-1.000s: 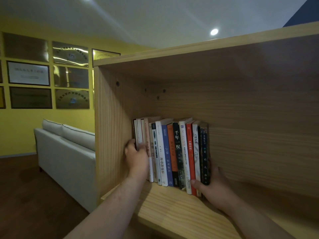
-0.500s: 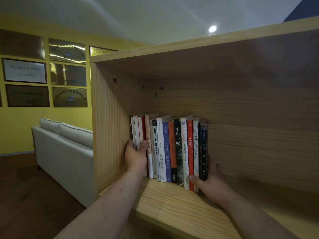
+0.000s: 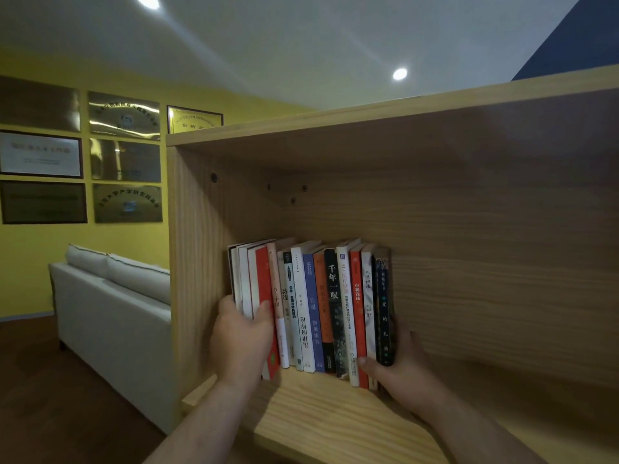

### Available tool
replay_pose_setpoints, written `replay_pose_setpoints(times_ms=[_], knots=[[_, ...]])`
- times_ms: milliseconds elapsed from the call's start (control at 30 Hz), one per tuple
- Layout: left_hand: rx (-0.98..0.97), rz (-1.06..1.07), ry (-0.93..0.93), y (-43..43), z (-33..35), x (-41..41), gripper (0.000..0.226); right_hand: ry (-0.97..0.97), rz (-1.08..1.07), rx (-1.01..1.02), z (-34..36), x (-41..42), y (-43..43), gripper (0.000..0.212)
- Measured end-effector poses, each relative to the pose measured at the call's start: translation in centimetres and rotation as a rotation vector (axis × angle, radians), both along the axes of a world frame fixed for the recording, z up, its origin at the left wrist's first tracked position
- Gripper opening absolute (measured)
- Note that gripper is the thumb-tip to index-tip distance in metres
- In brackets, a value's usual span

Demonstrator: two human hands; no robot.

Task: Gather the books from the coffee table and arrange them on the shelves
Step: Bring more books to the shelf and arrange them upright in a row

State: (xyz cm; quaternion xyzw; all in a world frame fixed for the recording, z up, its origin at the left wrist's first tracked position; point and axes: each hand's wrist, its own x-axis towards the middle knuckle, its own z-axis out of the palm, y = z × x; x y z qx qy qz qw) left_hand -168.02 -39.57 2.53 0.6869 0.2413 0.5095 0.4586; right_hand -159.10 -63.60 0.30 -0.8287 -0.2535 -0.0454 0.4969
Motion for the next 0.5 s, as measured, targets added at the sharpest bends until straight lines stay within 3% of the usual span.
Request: replay_pose_setpoints(times_ms=[167,500], knots=[[-0.001,-0.128,-0.048,-0.5,-0.7,-1.1,0.05,0.003,-0.018,-0.012,0.1,-0.1,0.0,0.101],[0.033,-0.075,-0.145,0.4,-1.8,-6.8,0.04,-0.056,-0.11,-0.093,0.1,-0.3,0.3,0.098]])
